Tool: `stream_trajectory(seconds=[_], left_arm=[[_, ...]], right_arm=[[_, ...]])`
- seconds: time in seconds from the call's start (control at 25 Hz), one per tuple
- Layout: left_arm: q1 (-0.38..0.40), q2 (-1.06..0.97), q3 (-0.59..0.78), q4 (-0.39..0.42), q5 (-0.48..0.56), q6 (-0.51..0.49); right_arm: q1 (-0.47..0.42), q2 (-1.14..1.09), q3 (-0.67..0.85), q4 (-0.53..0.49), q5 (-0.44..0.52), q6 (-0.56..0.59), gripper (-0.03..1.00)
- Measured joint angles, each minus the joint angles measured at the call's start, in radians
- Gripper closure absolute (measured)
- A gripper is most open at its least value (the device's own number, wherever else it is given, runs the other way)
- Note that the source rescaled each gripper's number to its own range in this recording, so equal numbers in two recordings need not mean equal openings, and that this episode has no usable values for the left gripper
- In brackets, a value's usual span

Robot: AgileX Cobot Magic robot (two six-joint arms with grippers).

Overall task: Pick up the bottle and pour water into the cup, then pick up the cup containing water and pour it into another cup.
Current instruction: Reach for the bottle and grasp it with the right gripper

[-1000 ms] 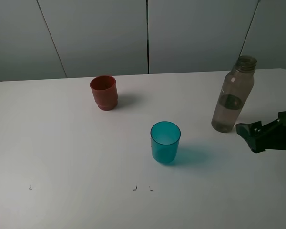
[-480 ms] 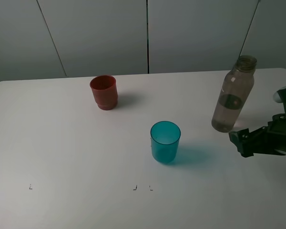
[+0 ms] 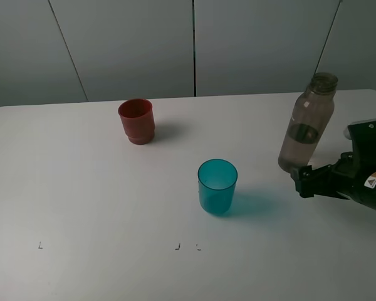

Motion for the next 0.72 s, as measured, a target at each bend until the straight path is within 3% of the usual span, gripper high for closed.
stream_trajectory(seconds=[0.36,0.72], left_arm=[[0.0,0.0,0.0,0.0,0.0,0.0],[0.0,0.0,0.0,0.0,0.0,0.0]], right_arm=[[0.0,0.114,0.0,-0.018,-0.279,0.027,-0.03],[0.0,0.207,-0.056,-0.049,-0.367,0.052,-0.03]])
